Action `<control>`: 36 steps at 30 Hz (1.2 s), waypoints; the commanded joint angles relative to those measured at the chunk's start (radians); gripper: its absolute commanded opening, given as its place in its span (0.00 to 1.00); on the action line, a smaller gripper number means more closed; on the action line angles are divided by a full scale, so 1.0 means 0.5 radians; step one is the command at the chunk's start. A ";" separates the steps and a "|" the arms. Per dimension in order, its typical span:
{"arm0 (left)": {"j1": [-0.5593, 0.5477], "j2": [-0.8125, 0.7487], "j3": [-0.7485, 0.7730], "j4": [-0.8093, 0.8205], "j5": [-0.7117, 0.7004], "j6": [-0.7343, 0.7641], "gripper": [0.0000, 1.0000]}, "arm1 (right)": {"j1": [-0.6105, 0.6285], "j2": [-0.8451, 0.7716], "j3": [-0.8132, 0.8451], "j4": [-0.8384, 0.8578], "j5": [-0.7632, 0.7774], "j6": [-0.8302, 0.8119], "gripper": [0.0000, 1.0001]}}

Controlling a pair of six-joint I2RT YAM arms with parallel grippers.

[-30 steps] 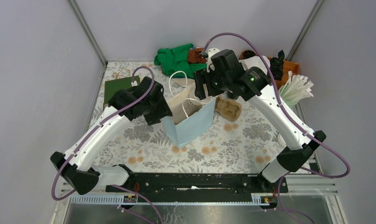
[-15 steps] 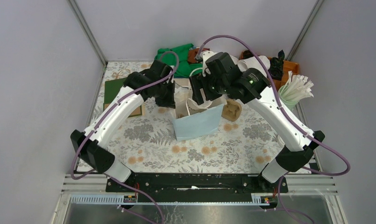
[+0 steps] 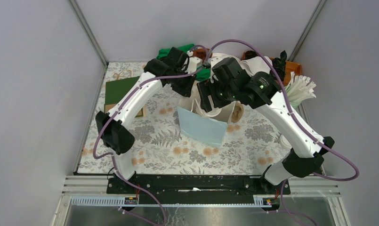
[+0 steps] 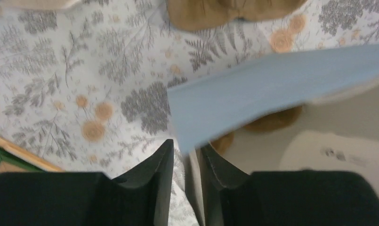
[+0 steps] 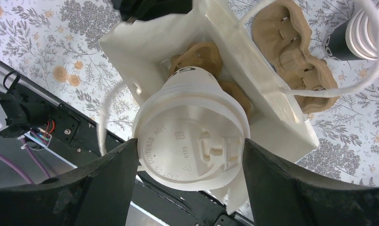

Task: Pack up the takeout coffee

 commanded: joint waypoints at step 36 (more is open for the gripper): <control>-0.195 -0.878 -0.785 0.065 -0.588 -2.804 0.88 | -0.038 -0.198 -0.286 0.278 0.291 -0.021 0.67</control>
